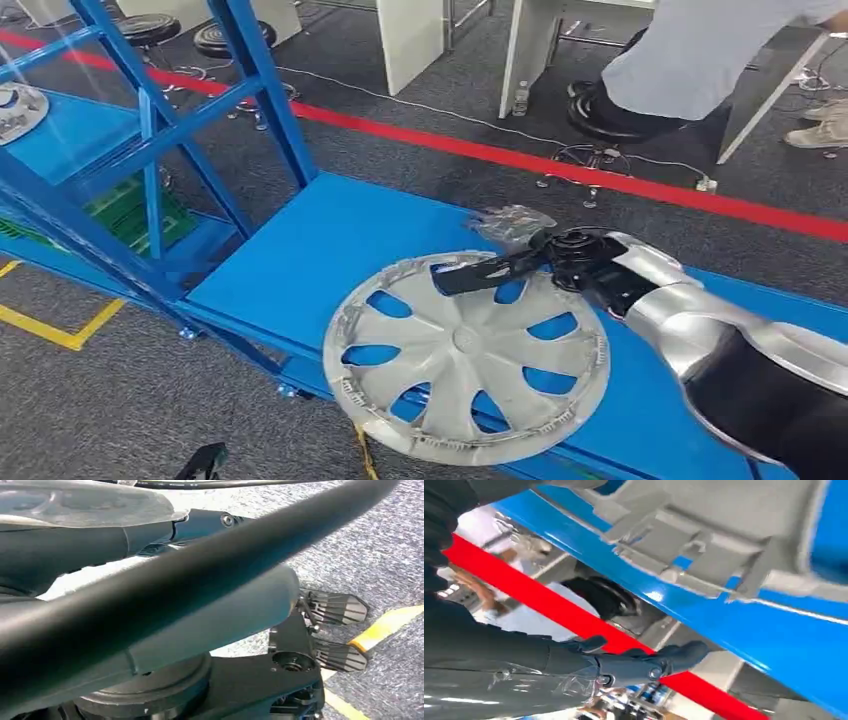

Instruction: Take the parts from the cabinet and place them on the table.

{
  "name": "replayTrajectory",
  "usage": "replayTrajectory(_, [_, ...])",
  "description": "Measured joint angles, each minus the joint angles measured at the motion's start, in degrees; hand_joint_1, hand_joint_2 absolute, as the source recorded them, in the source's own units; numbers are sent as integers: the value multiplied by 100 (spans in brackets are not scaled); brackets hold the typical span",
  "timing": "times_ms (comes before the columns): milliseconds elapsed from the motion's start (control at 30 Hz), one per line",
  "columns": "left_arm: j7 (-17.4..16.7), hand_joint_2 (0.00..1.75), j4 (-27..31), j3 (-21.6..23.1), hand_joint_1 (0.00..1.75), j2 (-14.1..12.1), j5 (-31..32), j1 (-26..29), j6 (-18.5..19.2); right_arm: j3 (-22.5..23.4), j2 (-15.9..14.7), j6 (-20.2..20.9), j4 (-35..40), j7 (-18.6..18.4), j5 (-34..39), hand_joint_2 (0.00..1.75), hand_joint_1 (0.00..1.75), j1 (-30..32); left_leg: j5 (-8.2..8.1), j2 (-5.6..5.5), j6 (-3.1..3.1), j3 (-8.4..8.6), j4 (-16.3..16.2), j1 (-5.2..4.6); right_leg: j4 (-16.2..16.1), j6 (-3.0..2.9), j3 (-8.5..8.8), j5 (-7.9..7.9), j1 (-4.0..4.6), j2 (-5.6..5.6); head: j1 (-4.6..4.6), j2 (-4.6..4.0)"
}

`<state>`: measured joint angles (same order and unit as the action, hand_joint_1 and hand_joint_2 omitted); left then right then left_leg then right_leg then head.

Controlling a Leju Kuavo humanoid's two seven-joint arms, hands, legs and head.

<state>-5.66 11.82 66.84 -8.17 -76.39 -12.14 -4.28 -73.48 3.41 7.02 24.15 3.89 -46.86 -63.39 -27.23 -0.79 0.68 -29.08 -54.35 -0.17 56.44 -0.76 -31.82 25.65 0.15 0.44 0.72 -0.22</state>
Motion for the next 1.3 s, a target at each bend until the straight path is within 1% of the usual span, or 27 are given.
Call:
replayTrajectory(400, [0, 0, 0, 48, 0, 7, -35, 6, -2, -203, 2, 2, -13, 46, 13, 175, 0, -41, 0, -1, 0, 0, 1, 0, 0, 0, -1, 0, 3, -3, -4, 0])
replayTrajectory(500, [0, 0, 0, 57, 0, 13, -42, 6, -2, -221, 2, 13, -15, 96, 118, 175, 0, -45, 0, -1, 0, 0, 1, 0, 1, 0, -1, 0, 3, -3, -4, 0])
replayTrajectory(533, [0, 0, 0, 57, 0, 13, -46, 6, -4, -208, 2, 72, -15, 148, 266, 175, 0, -45, 0, -1, 0, 0, 2, 0, 0, 0, 0, 0, 3, -3, -7, 0])
replayTrajectory(667, [0, 0, 0, 59, 0, 15, -59, 5, -13, -24, 26, 306, -15, 302, 697, 175, 0, -39, 0, -1, 0, 0, 1, 0, 1, 0, 0, 0, 3, -3, -9, 0])
replayTrajectory(767, [0, 0, 0, 61, 0, 18, -59, 6, -15, 107, 44, 369, -15, 339, 813, 175, 0, -38, 0, -1, 0, 0, 1, 0, 0, 0, 0, 0, 3, -4, -9, 0])
replayTrajectory(900, [0, 0, 0, 61, 0, 20, -66, 5, -17, 288, 72, 476, -15, 459, 1116, 175, 0, -29, 0, -2, 0, 0, 1, 0, 0, 0, 0, 0, 3, -3, -9, 0])
replayTrajectory(967, [0, 0, 0, 66, 0, 22, -68, 5, -17, 448, 105, 553, -15, 557, 1322, 175, 0, -18, 0, -1, 0, 0, 1, 0, 0, 0, 0, 0, 3, -3, -9, 0])
replayTrajectory(1100, [2, 0, 0, 66, 0, 26, -83, 6, -17, 643, 166, 599, -15, 621, 1423, 175, 0, 43, 0, -2, 0, 0, 1, 0, 1, 0, -1, 0, 3, -3, -7, 0])
replayTrajectory(1300, [15, 0, 0, 68, 0, 28, -83, 8, -17, 809, 219, 603, -24, 629, 1427, 175, 0, 62, 0, -1, 0, 0, 2, 0, 0, 0, 0, 0, 3, -3, -7, 0])
